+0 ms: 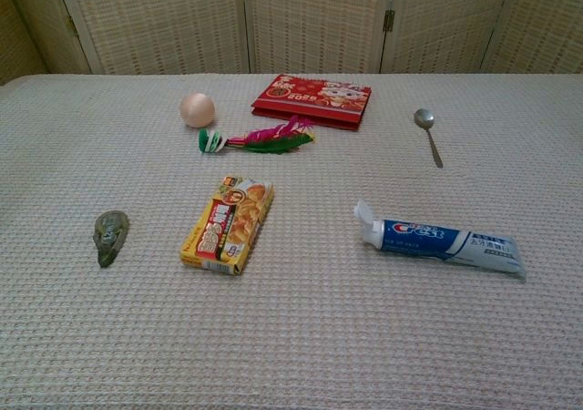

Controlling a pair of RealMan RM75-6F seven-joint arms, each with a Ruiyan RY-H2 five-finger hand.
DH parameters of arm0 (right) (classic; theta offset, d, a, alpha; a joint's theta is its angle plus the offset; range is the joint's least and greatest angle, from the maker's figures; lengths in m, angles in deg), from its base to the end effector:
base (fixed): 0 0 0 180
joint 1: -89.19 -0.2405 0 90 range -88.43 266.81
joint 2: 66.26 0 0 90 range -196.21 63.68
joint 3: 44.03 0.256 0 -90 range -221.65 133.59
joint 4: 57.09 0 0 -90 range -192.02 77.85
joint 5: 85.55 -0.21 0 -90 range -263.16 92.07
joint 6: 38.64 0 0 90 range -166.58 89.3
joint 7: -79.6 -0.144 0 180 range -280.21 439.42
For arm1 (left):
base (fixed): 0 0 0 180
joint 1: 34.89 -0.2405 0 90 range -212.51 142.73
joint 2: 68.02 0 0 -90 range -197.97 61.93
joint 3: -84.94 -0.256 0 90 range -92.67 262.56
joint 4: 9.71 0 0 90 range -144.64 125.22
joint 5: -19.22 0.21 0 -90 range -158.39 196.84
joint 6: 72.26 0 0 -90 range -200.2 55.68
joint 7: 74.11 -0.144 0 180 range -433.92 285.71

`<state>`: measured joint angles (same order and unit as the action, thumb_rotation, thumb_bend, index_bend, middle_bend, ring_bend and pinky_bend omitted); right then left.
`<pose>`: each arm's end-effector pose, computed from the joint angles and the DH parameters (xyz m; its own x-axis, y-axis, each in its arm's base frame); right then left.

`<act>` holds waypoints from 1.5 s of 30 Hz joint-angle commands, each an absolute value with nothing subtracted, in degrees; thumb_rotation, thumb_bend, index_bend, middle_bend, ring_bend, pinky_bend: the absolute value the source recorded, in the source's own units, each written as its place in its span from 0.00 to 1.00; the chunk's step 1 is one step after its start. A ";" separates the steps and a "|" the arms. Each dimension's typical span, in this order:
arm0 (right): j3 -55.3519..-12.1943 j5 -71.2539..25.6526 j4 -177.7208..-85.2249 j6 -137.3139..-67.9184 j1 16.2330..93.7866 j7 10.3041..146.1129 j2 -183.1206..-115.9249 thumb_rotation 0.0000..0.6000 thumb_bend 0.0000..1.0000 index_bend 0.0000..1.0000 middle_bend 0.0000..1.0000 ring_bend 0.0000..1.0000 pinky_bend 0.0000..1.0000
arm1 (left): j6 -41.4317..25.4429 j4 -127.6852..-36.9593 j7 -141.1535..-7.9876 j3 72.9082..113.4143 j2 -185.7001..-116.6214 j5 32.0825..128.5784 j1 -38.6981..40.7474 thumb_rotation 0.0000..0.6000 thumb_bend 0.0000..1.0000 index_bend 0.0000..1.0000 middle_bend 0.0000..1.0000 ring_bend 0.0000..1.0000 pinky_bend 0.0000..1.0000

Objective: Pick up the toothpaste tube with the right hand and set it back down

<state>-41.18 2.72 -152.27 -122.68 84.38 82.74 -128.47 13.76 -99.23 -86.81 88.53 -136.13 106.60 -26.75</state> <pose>-0.2995 -0.1799 0.1604 0.4345 -0.0194 0.9005 -0.8998 -0.0530 0.4330 -0.2983 0.2013 0.1437 0.5683 -0.0644 0.8203 0.8171 -0.0729 -0.5718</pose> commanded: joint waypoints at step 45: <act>-35.75 -9.61 -137.07 -93.84 59.06 100.91 -157.14 1.00 0.06 0.04 0.12 0.17 0.18 | 15.85 -101.98 -86.71 88.02 -133.74 107.17 -28.59 1.00 0.24 0.15 0.10 0.09 0.00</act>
<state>-35.98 -9.15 -137.62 -94.35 59.46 100.84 -156.74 15.87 -101.98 -86.69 88.02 -133.72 107.17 -28.60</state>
